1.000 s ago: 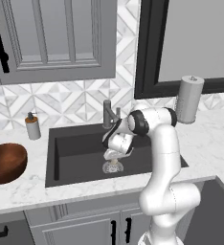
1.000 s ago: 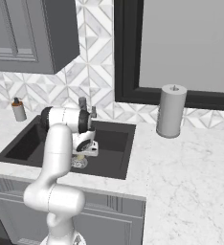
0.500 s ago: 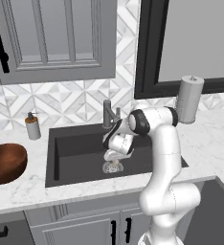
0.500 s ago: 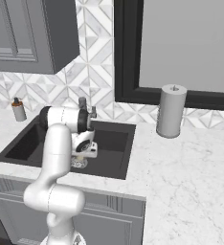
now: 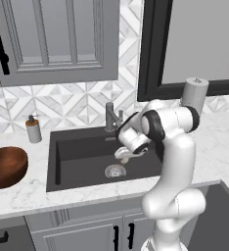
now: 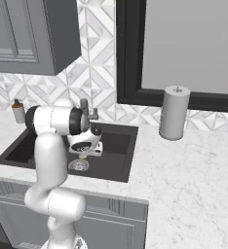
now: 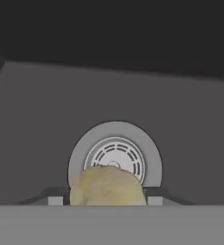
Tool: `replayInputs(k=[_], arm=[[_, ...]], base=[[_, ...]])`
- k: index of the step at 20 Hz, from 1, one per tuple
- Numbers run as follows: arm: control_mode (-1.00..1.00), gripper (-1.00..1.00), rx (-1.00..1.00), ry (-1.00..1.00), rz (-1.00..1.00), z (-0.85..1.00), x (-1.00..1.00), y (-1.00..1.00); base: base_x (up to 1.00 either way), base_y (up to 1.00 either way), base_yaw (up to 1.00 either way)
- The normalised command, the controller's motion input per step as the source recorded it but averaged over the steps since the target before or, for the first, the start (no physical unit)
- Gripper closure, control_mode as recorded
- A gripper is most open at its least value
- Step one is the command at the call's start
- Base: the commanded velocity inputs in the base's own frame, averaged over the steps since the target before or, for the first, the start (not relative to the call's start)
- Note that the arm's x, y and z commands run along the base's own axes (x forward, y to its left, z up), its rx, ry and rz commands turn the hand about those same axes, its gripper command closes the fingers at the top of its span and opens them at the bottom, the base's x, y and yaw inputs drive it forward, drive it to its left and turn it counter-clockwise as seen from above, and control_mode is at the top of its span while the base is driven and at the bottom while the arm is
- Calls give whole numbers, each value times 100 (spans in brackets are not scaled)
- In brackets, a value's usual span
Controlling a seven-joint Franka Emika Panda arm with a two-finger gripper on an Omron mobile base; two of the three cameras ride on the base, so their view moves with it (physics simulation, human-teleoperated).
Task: Pick the garlic from the sink and place it in the bowl. Then pick the bowl and place it in the microwave. Then close the microwave door and press the start button.
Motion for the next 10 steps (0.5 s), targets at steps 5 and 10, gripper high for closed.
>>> replayInputs(k=[5,10], arm=[[-100,100,22,-11,0,100,-38,-43],[-100,100,22,0,-1,100,-13,-11]], base=[[0,0,0],[0,0,0]])
